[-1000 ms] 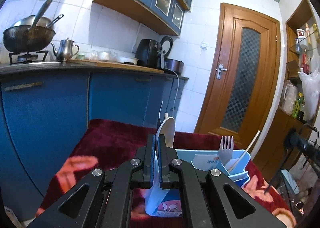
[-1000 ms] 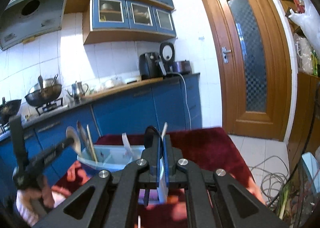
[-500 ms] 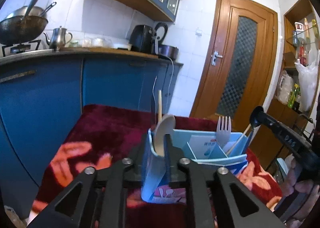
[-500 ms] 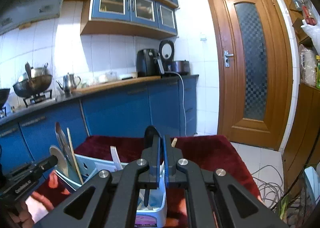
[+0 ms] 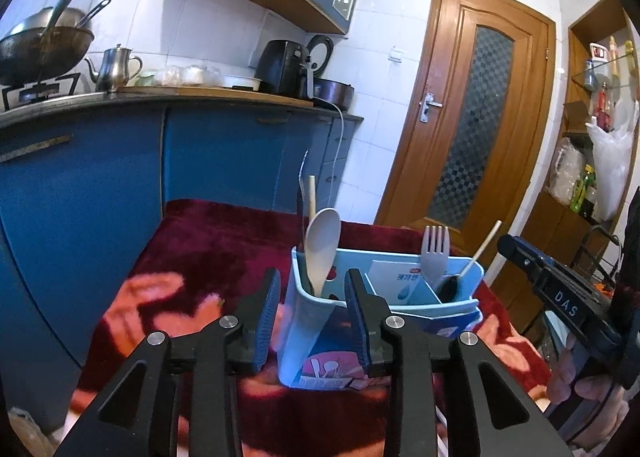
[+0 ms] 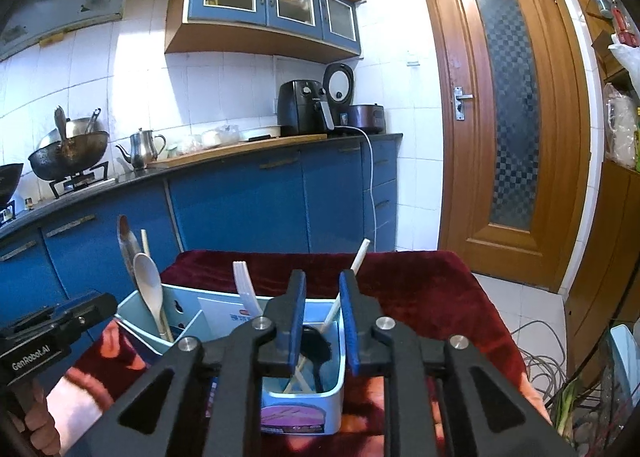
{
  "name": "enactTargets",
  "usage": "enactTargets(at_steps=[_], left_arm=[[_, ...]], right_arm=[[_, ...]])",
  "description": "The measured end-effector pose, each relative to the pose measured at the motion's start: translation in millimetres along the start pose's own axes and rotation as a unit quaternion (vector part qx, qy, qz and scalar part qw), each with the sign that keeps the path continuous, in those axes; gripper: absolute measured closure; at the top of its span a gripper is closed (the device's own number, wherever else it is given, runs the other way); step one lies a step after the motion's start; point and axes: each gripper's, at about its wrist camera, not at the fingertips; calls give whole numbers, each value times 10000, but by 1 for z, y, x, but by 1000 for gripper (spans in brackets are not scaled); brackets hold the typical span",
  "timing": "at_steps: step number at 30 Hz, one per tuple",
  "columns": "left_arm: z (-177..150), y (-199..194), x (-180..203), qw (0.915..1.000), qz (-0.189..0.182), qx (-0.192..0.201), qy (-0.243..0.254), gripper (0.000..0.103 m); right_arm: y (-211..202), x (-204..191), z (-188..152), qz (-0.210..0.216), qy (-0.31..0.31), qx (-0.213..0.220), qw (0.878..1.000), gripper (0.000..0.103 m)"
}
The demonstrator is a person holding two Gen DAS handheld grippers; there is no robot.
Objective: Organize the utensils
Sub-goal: 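Move both tools back down over the remaining cutlery on the blanket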
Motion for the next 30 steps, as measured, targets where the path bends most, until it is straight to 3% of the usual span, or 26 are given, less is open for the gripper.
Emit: enactTargets(at_steps=[13, 24, 30], left_arm=[[-15, -38, 14, 9990, -142, -344, 228, 63], [-48, -52, 24, 9945, -326, -950, 295, 62], [-66, -57, 17, 9926, -158, -1166, 302, 62]], right_arm=[[-52, 0, -13, 148, 346, -430, 9984, 83], [-87, -5, -40, 289, 512, -773, 9953, 77], [-100, -8, -56, 362, 565, -884, 9938, 76]])
Point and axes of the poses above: each gripper's, at about its wrist camera, not at the fingertips, and y roughly the way its jaws point, x to its right, z to its top, and after that the axes turned 8 degrees about z, right-handed
